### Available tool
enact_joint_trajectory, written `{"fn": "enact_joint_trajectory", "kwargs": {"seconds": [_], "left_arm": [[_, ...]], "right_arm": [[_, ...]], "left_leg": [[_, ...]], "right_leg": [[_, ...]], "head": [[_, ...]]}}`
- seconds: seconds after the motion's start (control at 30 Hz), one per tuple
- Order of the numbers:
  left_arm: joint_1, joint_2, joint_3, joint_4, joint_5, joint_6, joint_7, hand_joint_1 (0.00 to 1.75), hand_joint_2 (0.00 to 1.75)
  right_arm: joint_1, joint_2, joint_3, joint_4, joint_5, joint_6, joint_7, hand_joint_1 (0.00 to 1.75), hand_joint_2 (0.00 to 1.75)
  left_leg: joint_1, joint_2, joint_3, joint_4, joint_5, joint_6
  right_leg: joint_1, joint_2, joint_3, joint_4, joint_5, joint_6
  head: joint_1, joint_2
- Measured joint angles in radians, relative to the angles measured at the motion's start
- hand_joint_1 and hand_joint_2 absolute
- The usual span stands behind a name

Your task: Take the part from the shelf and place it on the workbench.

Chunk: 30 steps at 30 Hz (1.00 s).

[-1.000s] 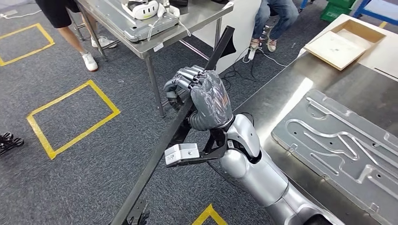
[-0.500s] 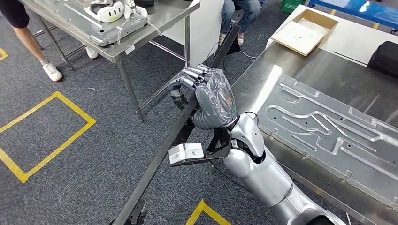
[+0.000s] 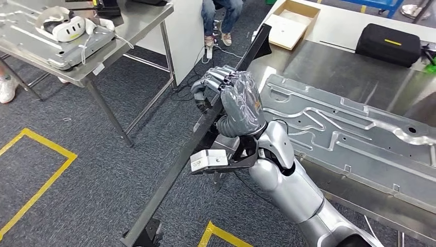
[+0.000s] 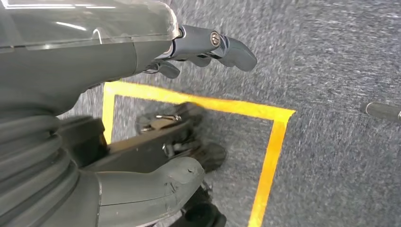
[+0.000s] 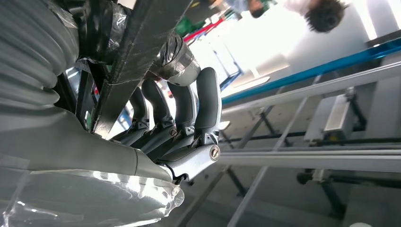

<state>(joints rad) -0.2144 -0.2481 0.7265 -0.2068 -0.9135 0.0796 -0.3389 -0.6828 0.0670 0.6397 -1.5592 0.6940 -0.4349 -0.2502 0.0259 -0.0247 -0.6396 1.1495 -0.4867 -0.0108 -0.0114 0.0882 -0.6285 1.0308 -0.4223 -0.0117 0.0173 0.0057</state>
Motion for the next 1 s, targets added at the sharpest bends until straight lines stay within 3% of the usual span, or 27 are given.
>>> {"fn": "enact_joint_trajectory", "kwargs": {"seconds": [0.03,0.1,0.17,0.23,0.3,0.37,0.4,0.43,0.47,0.53,0.6,0.67,0.7,0.77,0.8,0.87,0.9,0.93,1.0], "left_arm": [[0.0,0.0,0.0,0.0,-0.003,0.006,0.004,0.0,1.75],[0.001,0.0,0.0,0.0,-0.005,0.009,0.007,0.0,1.75],[0.0,-0.002,0.0,0.0,-0.005,0.008,0.007,0.0,1.75],[-0.004,-0.005,0.0,0.0,-0.006,0.008,0.006,0.0,1.75],[-0.005,-0.006,0.0,0.0,-0.007,0.008,0.005,0.0,1.75],[-0.002,-0.006,0.0,0.0,-0.006,0.006,0.007,0.0,1.75],[-0.001,-0.006,0.0,0.0,-0.006,0.004,0.008,0.0,1.75],[-0.001,-0.006,0.0,0.0,-0.005,0.003,0.009,0.0,1.75],[-0.002,-0.006,0.0,0.0,-0.004,0.001,0.01,0.0,1.75],[-0.004,-0.006,0.0,0.0,-0.004,-0.004,0.012,0.0,1.75],[-0.004,-0.006,0.0,0.0,-0.003,-0.007,0.014,0.0,1.75],[-0.005,-0.005,0.0,0.0,-0.003,-0.008,0.015,0.0,1.75],[-0.006,-0.005,0.0,0.0,-0.003,-0.008,0.016,0.0,1.75],[-0.008,-0.005,0.0,0.0,-0.003,-0.007,0.014,0.0,1.75],[-0.007,-0.004,0.0,0.0,-0.004,-0.007,0.013,0.0,1.75],[-0.002,-0.003,0.0,0.0,-0.004,-0.008,0.01,0.0,1.75],[0.001,-0.003,0.0,0.0,-0.003,-0.01,0.01,0.0,1.75],[0.002,-0.002,0.0,0.0,-0.003,-0.011,0.009,0.0,1.75],[0.002,-0.001,0.0,0.0,-0.001,-0.014,0.008,0.0,1.75]], "right_arm": [[0.0,0.0,-0.001,0.001,0.003,0.0,0.001,1.75,1.75],[0.0,-0.001,-0.003,0.002,0.008,0.0,0.003,1.75,1.75],[0.001,-0.004,-0.007,0.003,0.009,0.0,0.005,1.75,1.75],[-0.002,-0.007,-0.015,0.003,0.009,0.0,0.006,1.75,1.75],[-0.006,-0.009,-0.019,0.004,0.009,0.0,0.006,1.75,1.75],[-0.006,-0.011,-0.022,0.008,0.009,0.0,0.008,1.75,1.75],[-0.005,-0.014,-0.025,0.011,0.009,0.0,0.008,1.75,1.75],[-0.005,-0.017,-0.028,0.014,0.01,0.0,0.01,1.75,1.75],[-0.006,-0.02,-0.033,0.016,0.01,-0.001,0.011,1.75,1.75],[-0.009,-0.024,-0.046,0.021,0.01,-0.001,0.012,1.75,1.75],[-0.014,-0.027,-0.06,0.026,0.01,-0.002,0.013,1.75,1.75],[-0.016,-0.031,-0.072,0.031,0.01,-0.002,0.013,1.75,1.75],[-0.016,-0.034,-0.078,0.033,0.01,-0.003,0.014,1.75,1.75],[-0.016,-0.037,-0.091,0.036,0.011,-0.007,0.019,1.75,1.75],[-0.015,-0.038,-0.098,0.039,0.011,-0.01,0.021,1.75,1.75],[-0.01,-0.042,-0.117,0.049,0.011,-0.014,0.024,1.75,1.75],[-0.006,-0.045,-0.129,0.057,0.011,-0.015,0.025,1.75,1.75],[-0.003,-0.049,-0.142,0.063,0.011,-0.016,0.024,1.75,1.75],[0.001,-0.057,-0.167,0.076,0.01,-0.018,0.023,1.75,1.75]], "left_leg": [[0.003,-0.023,0.022,-0.054,0.019,0.001],[0.004,-0.052,0.039,-0.096,0.02,0.006],[0.003,-0.036,0.041,-0.102,0.024,0.016],[0.005,-0.013,0.045,-0.11,0.029,0.03],[0.003,0.013,0.047,-0.114,0.03,0.039],[0.0,0.043,0.047,-0.114,0.027,0.043],[-0.001,0.057,0.048,-0.114,0.025,0.044],[-0.002,0.07,0.05,-0.114,0.023,0.043],[-0.002,0.081,0.053,-0.114,0.02,0.042],[-0.006,0.1,0.061,-0.114,0.013,0.036],[-0.012,0.117,0.068,-0.116,0.007,0.027],[-0.015,0.137,0.076,-0.12,0.001,0.016],[-0.014,0.133,0.079,-0.116,-0.006,0.011],[-0.011,0.092,0.06,-0.063,-0.042,0.004],[-0.01,0.063,0.034,-0.006,-0.072,0.002],[-0.009,0.036,-0.037,0.129,-0.124,0.001],[-0.009,0.033,-0.061,0.167,-0.127,0.0],[-0.009,0.031,-0.069,0.168,-0.109,0.001],[-0.008,0.015,-0.03,0.057,-0.027,0.005]], "right_leg": [[0.0,0.012,-0.005,0.009,-0.003,0.005],[-0.002,0.033,-0.017,0.017,-0.003,0.018],[-0.006,0.044,-0.025,0.015,0.001,0.03],[-0.001,-0.003,-0.042,0.047,-0.017,0.039],[0.001,-0.065,-0.093,0.15,-0.069,0.045],[-0.002,-0.082,-0.152,0.26,-0.106,0.049],[-0.003,-0.084,-0.163,0.275,-0.101,0.049],[-0.003,-0.087,-0.153,0.253,-0.078,0.047],[-0.002,-0.095,-0.124,0.197,-0.043,0.045],[0.01,-0.141,-0.057,0.068,0.005,0.034],[0.022,-0.167,-0.029,0.01,0.011,0.021],[0.022,-0.144,-0.029,0.006,0.01,0.009],[0.02,-0.132,-0.027,0.002,0.012,0.004],[0.012,-0.109,-0.02,-0.006,0.014,-0.008],[0.01,-0.099,-0.018,-0.007,0.014,-0.012],[0.009,-0.073,-0.017,-0.006,0.013,-0.017],[0.009,-0.059,-0.016,-0.005,0.012,-0.017],[0.009,-0.044,-0.014,-0.004,0.011,-0.017],[0.008,-0.015,-0.01,0.001,0.008,-0.014]], "head": [[0.0,0.0],[0.0,0.0],[0.0,0.0],[0.004,0.0],[0.009,0.0],[0.008,0.0],[0.008,0.0],[0.008,0.0],[0.008,0.0],[0.008,0.0],[0.008,0.0],[0.008,0.0],[0.008,0.0],[0.007,0.0],[0.007,0.0],[0.007,0.0],[0.007,0.0],[0.007,0.0],[0.007,0.0]]}}
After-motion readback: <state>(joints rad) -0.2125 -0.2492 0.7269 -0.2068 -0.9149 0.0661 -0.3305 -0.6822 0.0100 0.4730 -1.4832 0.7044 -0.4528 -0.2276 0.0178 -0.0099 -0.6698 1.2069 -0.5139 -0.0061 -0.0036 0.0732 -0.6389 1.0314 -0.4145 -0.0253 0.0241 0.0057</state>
